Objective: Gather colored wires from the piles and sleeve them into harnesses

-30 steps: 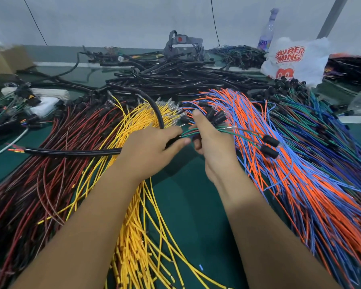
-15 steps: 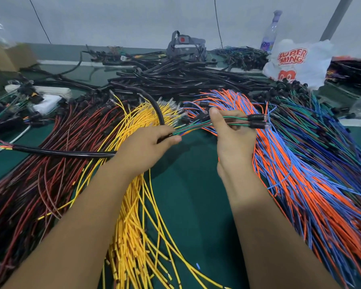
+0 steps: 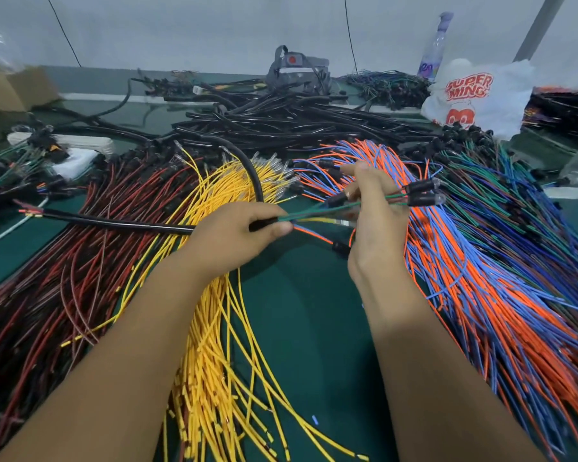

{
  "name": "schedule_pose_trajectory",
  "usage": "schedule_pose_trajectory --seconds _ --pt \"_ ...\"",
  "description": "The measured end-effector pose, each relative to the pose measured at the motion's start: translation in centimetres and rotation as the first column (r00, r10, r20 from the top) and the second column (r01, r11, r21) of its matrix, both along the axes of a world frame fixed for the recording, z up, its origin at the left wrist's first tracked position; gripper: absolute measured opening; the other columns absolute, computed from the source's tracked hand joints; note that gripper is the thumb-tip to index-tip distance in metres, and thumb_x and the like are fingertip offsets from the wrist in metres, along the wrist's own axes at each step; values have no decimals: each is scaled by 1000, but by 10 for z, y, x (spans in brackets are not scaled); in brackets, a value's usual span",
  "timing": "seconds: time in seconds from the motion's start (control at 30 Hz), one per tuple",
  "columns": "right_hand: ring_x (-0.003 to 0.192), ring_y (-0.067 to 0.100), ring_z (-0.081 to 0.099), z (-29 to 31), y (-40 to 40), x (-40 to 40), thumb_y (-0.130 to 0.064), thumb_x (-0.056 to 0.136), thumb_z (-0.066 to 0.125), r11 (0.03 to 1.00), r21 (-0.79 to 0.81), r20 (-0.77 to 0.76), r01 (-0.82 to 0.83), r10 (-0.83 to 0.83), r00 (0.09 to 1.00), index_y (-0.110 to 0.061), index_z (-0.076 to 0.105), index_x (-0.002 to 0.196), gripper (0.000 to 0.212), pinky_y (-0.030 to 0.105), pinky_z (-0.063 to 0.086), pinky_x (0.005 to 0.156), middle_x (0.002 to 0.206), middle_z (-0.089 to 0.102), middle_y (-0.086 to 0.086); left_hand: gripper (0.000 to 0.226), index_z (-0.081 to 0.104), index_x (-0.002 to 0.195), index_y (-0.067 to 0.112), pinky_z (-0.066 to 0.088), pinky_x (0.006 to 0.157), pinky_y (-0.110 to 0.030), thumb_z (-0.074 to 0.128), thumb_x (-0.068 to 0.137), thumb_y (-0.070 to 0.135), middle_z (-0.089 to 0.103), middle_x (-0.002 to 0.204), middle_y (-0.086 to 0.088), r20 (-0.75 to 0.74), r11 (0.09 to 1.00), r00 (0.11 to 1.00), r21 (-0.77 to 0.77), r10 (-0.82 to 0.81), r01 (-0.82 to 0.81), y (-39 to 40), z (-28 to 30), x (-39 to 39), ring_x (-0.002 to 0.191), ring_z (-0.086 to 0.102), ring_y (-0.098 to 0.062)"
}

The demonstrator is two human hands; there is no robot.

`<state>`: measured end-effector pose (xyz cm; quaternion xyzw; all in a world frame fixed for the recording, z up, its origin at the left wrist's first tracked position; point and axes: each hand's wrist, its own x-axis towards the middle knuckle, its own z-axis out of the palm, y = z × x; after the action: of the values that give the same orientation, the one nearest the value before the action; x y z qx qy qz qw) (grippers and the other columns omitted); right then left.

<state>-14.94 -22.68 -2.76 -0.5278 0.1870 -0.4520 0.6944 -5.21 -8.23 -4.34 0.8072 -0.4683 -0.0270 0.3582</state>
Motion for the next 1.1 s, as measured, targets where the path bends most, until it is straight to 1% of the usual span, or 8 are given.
schedule_pose_trajectory --seconds 0.17,0.3,0.43,0.53,0.7,0.8,0.93,1.1 --pt "91 9 62 -7 6 4 -21 97 48 976 -216 -71 17 -33 997 -24 71 86 26 33 47 83 93 70 -6 38 62 88 22 42 66 -41 43 88 55 58 72 2 -102 986 985 -83 137 -146 -1 2 -1 72 53 -20" --pt "100 12 56 -13 7 7 -24 97 43 904 -403 -41 143 -174 984 -13 69 93 29 32 45 89 98 61 -2 24 61 94 32 38 55 -31 45 95 49 56 72 9 297 949 909 27 294 -315 1 1 -1 73 51 -17" --pt "79 -1 59 -10 8 6 -34 96 37 949 -304 6 84 -87 996 -24 66 81 34 14 43 76 84 65 -6 24 66 93 33 39 57 -28 48 92 50 58 77 11 510 967 854 149 103 -206 4 6 4 78 48 -14" --pt "65 11 57 -9 4 5 -39 102 35 982 -174 -13 71 -75 997 -20 69 78 45 21 44 64 69 63 2 35 67 87 33 40 60 -30 46 88 62 60 74 9 393 978 919 170 44 -119 6 6 3 79 52 -11" --pt "55 14 59 -4 -4 1 -46 104 27 980 132 -57 -151 160 986 -13 69 82 58 17 42 47 66 64 7 33 67 84 40 41 61 -33 46 86 64 63 69 9 52 980 982 -84 182 -178 5 1 0 68 56 -5" --pt "70 14 65 -3 0 2 -46 97 44 951 38 -100 -307 309 946 -19 70 82 41 22 49 59 80 67 1 39 65 83 30 44 64 -36 42 90 60 61 69 4 92 972 970 -91 226 -217 5 1 0 71 57 -12" --pt "90 17 62 -7 8 6 -25 90 61 950 -190 -102 -249 233 967 -23 67 82 10 44 48 88 87 67 -4 38 58 96 34 42 60 -30 43 84 66 60 71 13 160 963 952 -113 261 -245 7 3 3 70 55 -6" --pt "67 9 63 -8 11 8 -17 100 50 971 -192 -84 -140 126 988 -20 66 84 23 28 54 60 73 68 -12 35 44 64 31 22 47 -25 54 88 55 44 52 11 354 966 907 32 228 -256 12 5 5 54 43 -1"
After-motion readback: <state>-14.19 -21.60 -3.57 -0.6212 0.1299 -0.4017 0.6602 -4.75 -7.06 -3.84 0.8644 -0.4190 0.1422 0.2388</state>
